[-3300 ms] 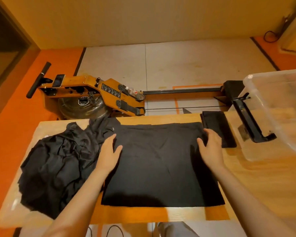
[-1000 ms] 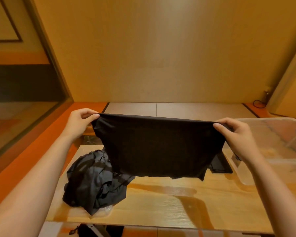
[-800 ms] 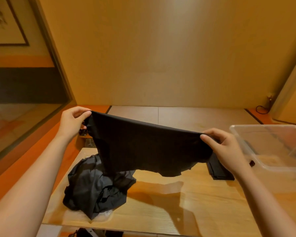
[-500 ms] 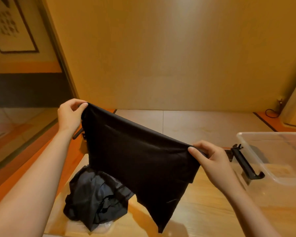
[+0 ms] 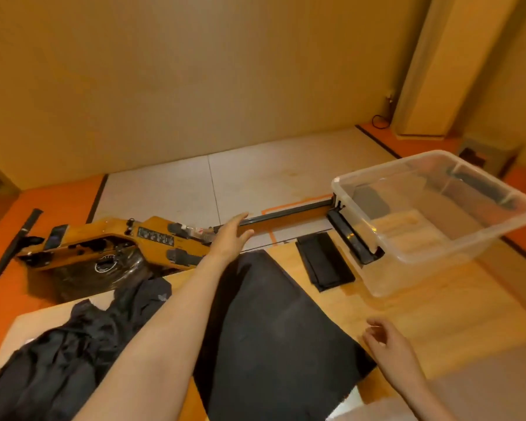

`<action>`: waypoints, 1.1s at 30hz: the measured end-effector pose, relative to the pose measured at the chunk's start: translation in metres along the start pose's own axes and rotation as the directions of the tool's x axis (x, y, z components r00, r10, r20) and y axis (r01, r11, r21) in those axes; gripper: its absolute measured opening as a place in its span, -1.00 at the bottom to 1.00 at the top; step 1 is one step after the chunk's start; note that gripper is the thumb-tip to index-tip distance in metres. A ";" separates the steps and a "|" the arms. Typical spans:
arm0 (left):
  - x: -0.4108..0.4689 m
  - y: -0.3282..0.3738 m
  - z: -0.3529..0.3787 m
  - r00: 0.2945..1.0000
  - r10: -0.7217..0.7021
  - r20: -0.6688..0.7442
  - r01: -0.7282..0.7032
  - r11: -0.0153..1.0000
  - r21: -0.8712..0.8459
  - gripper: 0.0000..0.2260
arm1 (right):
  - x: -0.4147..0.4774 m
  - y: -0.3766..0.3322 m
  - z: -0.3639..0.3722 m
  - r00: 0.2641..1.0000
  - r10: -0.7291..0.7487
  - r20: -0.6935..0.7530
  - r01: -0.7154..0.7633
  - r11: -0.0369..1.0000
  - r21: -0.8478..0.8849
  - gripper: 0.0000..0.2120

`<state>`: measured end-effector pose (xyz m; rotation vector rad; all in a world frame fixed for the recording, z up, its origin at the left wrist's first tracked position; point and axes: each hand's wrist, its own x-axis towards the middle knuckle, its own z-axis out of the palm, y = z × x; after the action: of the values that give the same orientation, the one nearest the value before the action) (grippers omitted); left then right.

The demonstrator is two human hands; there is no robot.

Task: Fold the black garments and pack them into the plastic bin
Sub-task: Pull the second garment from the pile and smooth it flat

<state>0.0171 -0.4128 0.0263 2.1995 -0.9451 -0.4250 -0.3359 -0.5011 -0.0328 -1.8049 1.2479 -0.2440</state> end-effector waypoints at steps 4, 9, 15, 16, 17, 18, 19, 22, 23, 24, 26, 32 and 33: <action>-0.048 -0.020 0.064 0.998 -0.029 0.058 0.024 0.996 0.086 -0.52 | 0.004 0.020 0.010 0.997 -0.070 -0.017 0.066 0.978 -0.197 -0.62; -0.154 -0.050 0.119 0.985 -0.160 -0.066 0.172 0.944 0.282 -0.45 | 0.015 0.012 0.049 0.890 -0.397 0.226 0.456 0.737 -0.499 -0.53; -0.218 -0.086 0.145 0.934 -0.347 -0.089 0.346 0.809 0.475 -0.42 | 0.021 0.036 0.086 0.822 -0.332 0.463 0.570 0.468 -0.676 -0.48; -0.223 -0.093 0.145 0.924 -0.374 -0.078 0.362 0.793 0.490 -0.40 | 0.019 0.043 0.090 0.827 -0.302 0.474 0.562 0.477 -0.676 -0.46; -0.226 -0.100 0.144 0.921 -0.382 -0.079 0.368 0.783 0.501 -0.38 | 0.015 0.046 0.093 0.835 -0.274 0.477 0.548 0.491 -0.677 -0.43; -0.229 -0.106 0.142 0.923 -0.376 -0.079 0.361 0.780 0.511 -0.38 | 0.012 0.048 0.096 0.841 -0.259 0.475 0.537 0.505 -0.675 -0.41; -0.228 -0.112 0.139 0.931 -0.356 -0.080 0.343 0.779 0.525 -0.39 | 0.010 0.046 0.100 0.845 -0.262 0.466 0.532 0.511 -0.676 -0.41; -0.213 -0.126 0.127 0.941 -0.334 -0.049 0.304 0.778 0.549 -0.39 | 0.006 0.037 0.116 0.872 -0.239 0.427 0.484 0.553 -0.678 -0.40; -0.205 -0.132 0.123 0.947 -0.319 -0.046 0.291 0.784 0.548 -0.37 | 0.007 0.032 0.121 0.880 -0.223 0.419 0.466 0.573 -0.674 -0.41; -0.195 -0.137 0.118 0.955 -0.293 -0.047 0.268 0.785 0.558 -0.34 | 0.009 0.028 0.127 0.885 -0.219 0.410 0.455 0.589 -0.668 -0.41; -0.174 -0.147 0.106 0.968 -0.250 -0.030 0.219 0.777 0.590 -0.26 | 0.014 0.019 0.140 0.896 -0.237 0.376 0.439 0.607 -0.662 -0.42; -0.137 -0.159 0.086 0.980 -0.199 0.011 0.149 0.769 0.621 -0.30 | 0.034 -0.002 0.159 0.867 -0.349 0.356 0.498 0.587 -0.639 -0.39; -0.141 -0.155 0.089 0.982 -0.191 -0.012 0.159 0.779 0.607 -0.35 | 0.034 -0.002 0.157 0.849 -0.376 0.371 0.528 0.580 -0.621 -0.38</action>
<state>-0.0479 -0.2749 -0.1431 2.8947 -1.0035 -0.2817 -0.2252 -0.4414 -0.1319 -2.7506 0.7249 0.1802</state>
